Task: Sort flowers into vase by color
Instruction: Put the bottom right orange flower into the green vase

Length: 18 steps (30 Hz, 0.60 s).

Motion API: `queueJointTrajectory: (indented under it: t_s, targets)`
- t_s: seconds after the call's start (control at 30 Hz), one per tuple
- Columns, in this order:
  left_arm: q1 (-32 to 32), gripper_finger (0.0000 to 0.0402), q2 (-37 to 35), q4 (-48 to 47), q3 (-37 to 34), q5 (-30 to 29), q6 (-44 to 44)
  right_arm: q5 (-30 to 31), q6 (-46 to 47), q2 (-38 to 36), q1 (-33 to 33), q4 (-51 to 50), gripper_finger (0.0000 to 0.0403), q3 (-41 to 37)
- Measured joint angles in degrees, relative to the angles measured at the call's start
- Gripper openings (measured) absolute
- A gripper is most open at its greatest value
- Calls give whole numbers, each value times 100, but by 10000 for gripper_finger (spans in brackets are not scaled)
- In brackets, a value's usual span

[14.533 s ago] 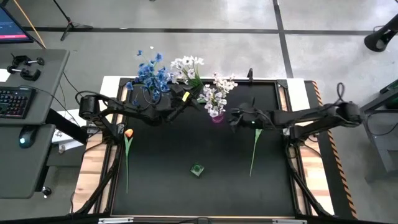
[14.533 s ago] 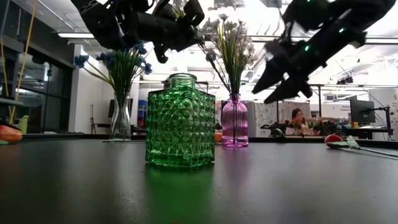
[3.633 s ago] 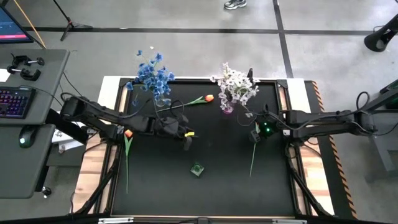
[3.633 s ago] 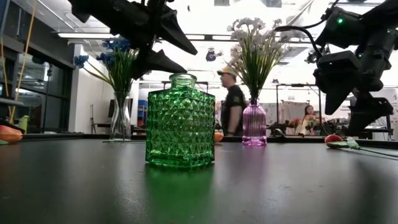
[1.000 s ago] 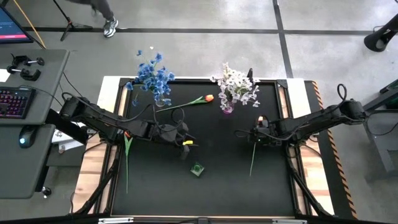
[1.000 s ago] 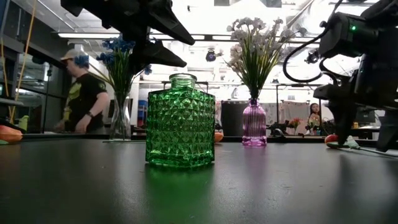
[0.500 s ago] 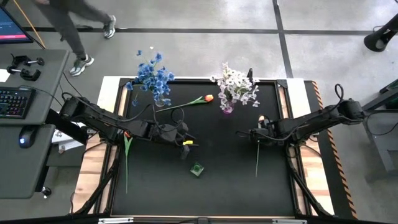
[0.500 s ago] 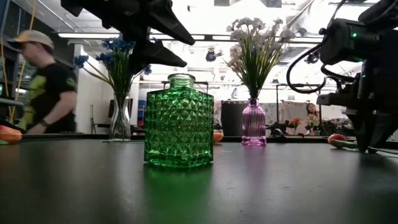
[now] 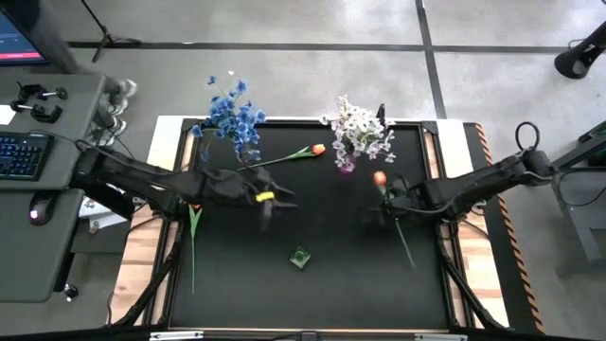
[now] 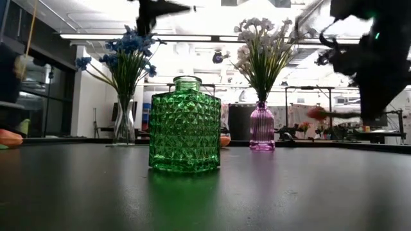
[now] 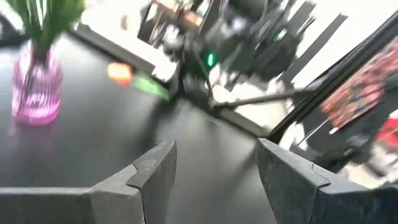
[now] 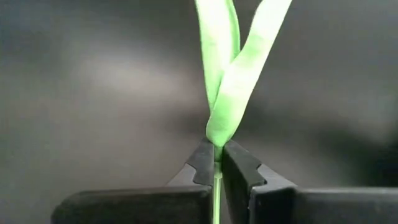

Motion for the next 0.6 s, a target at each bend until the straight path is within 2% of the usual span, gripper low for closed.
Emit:
queueJointTrajectory:
  t_s: [0.07, 0.13, 0.23, 0.3, 0.43, 0.53, 0.6]
  targets:
    - [0, 207, -293, 39, 0, -1, 10, -388, -557, -21, 247, 97, 1, 188]
    - [-11, 207, -570, 99, 2, -9, 47, -749, -1080, -36, 529, 604, 1, 319]
    - [-17, 207, -899, 337, 4, -32, 220, -1258, -1730, -37, 926, 2229, 1, 266]
    - [-17, 207, -1040, 562, 2, -46, 369, -1297, -2211, 50, 1164, 3622, 1, 159]
    - [-17, 207, -1211, 1017, 4, -146, 674, -544, -3805, 498, 1322, 5710, 0, 101]
    - [-17, 207, -1273, 1360, 4, -186, 846, 105, -5616, 932, 1180, 7014, 0, 134]
    - [-17, 207, -1277, 1647, 4, -190, 943, 299, -6232, 1240, 989, 7928, 0, 208]
